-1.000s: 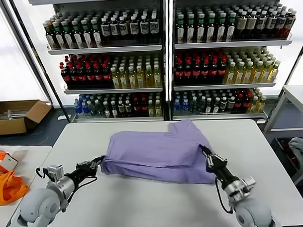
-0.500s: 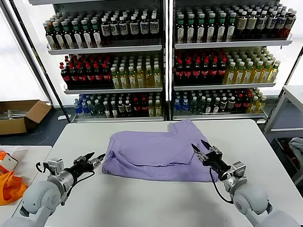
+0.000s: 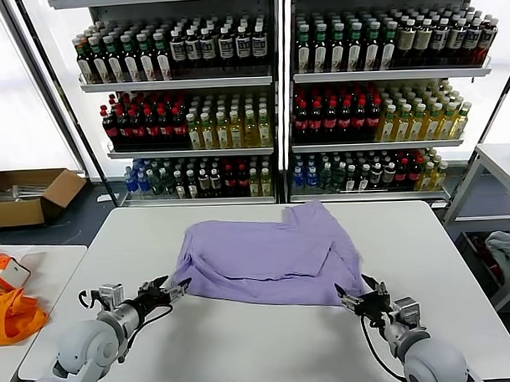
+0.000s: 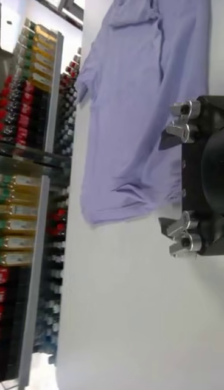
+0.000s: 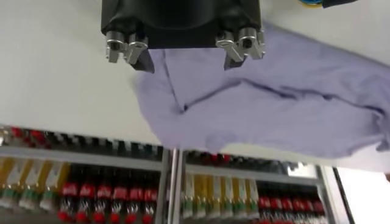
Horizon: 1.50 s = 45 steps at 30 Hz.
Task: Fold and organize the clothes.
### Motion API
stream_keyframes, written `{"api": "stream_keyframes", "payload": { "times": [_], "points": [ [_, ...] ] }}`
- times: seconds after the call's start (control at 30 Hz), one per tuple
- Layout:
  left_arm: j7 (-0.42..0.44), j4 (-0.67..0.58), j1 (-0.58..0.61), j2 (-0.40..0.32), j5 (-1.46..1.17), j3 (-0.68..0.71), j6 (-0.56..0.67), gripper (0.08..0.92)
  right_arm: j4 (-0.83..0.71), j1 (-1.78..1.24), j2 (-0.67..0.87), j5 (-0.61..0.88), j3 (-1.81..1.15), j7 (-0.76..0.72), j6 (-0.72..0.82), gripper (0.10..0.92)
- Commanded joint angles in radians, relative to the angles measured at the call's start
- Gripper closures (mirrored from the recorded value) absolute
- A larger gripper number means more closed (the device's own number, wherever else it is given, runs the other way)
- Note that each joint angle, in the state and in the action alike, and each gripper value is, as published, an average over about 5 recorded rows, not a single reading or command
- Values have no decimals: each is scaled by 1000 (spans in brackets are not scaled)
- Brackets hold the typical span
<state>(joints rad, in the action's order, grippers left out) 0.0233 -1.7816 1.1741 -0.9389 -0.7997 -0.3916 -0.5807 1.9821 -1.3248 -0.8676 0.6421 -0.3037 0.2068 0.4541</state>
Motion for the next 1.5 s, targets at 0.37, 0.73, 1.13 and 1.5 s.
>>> {"api": "stream_keyframes", "payload": {
  "times": [0.37,0.73,1.13,1.5],
  "points": [
    [-13,1,34,2,-27,23,1,761,64,-69,-10,95,-27,104,117,738],
    [-17,-138,202,22,-25,-48,2,918,93,-163,9,121,-79,37,79,919],
    [-1,-401,558,15,46,-205,2,918,271,-559,30,68,-339,-37,58,919],
    [40,-514,617,13,55,-399,1,709,372,-637,-4,111,-513,-87,-44,672]
  ]
}}
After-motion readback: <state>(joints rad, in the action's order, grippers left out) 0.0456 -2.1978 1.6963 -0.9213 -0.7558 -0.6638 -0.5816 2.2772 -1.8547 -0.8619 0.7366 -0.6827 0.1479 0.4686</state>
